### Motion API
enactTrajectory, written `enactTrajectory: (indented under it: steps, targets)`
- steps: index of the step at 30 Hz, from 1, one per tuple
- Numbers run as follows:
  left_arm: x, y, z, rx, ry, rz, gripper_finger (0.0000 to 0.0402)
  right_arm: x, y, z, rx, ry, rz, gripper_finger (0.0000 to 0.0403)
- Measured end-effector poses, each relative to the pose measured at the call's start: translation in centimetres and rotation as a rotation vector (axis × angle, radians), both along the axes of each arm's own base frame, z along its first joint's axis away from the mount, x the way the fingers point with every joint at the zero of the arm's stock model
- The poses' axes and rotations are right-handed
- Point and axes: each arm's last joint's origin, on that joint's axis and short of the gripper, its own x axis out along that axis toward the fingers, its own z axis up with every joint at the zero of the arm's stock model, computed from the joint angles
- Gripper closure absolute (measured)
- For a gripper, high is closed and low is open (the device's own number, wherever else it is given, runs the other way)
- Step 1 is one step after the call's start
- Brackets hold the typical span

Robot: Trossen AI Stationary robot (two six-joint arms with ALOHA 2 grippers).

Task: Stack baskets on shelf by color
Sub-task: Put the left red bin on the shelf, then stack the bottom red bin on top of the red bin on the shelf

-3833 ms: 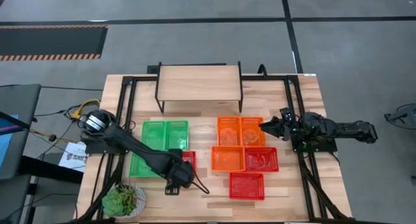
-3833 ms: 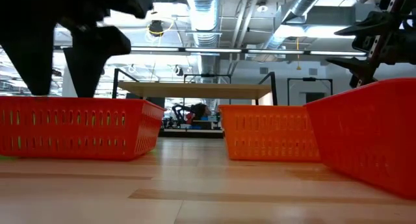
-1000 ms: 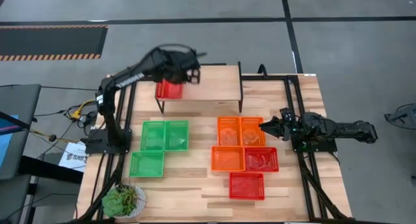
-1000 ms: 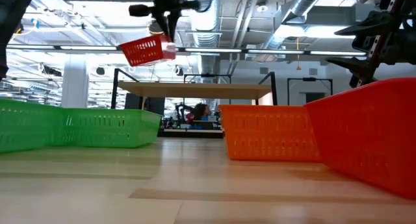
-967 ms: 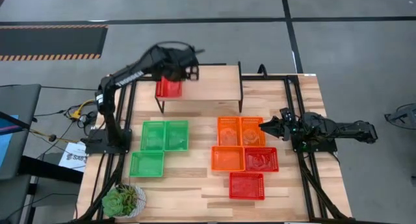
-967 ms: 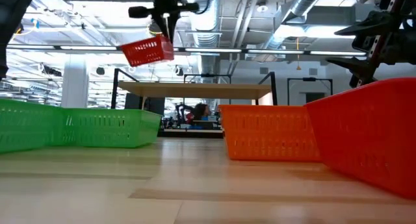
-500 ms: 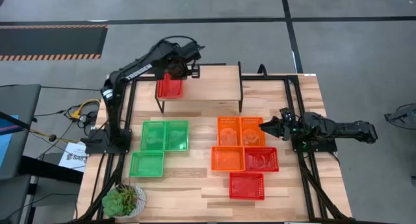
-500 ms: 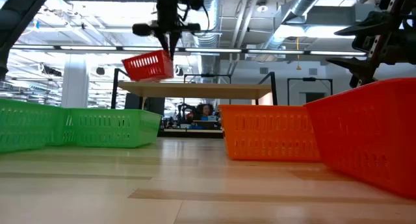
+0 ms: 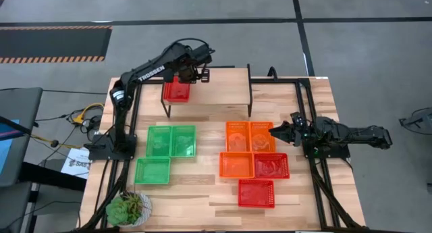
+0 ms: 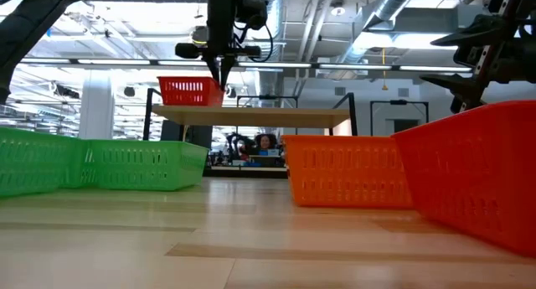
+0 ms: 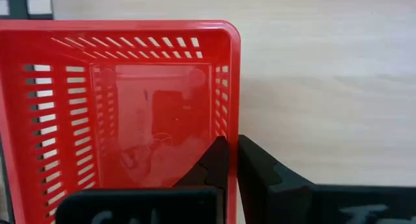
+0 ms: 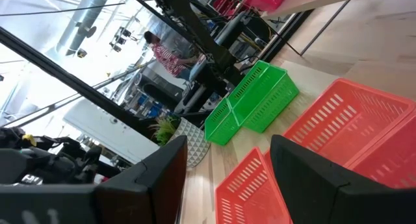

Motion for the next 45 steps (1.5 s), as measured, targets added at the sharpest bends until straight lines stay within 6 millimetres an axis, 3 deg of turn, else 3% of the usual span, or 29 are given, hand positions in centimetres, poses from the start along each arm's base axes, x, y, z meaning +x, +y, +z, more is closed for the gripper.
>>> enactTrajectory:
  steps: [8,13,25,33,39,45]
  targets:
    - [0.0,0.4,0.0,0.014,-0.012,-0.035,0.0399,0.0,0.0,0.0,0.001,0.000,0.000,0.0159]
    - [0.3,0.6,0.1,0.036,-0.039,-0.044,0.0375,0.0,0.0,0.0,0.001,0.000,0.000,0.0159]
    - [0.1,0.6,0.2,0.068,0.007,-0.070,0.0231,0.0,0.0,0.0,0.001,0.000,0.000,0.0159]
    - [0.1,0.2,2.6,0.118,-0.047,-0.113,0.0166,0.0,0.0,0.0,0.001,0.000,-0.001,0.0159]
    - [0.7,-2.4,6.2,0.163,-0.128,-0.340,0.0161,0.0,0.0,0.0,0.001,0.000,0.001,0.0159]
    - [1.7,-8.7,8.9,0.193,-0.288,-0.674,0.0161,0.0,0.0,0.0,0.001,0.000,0.001,0.0159]
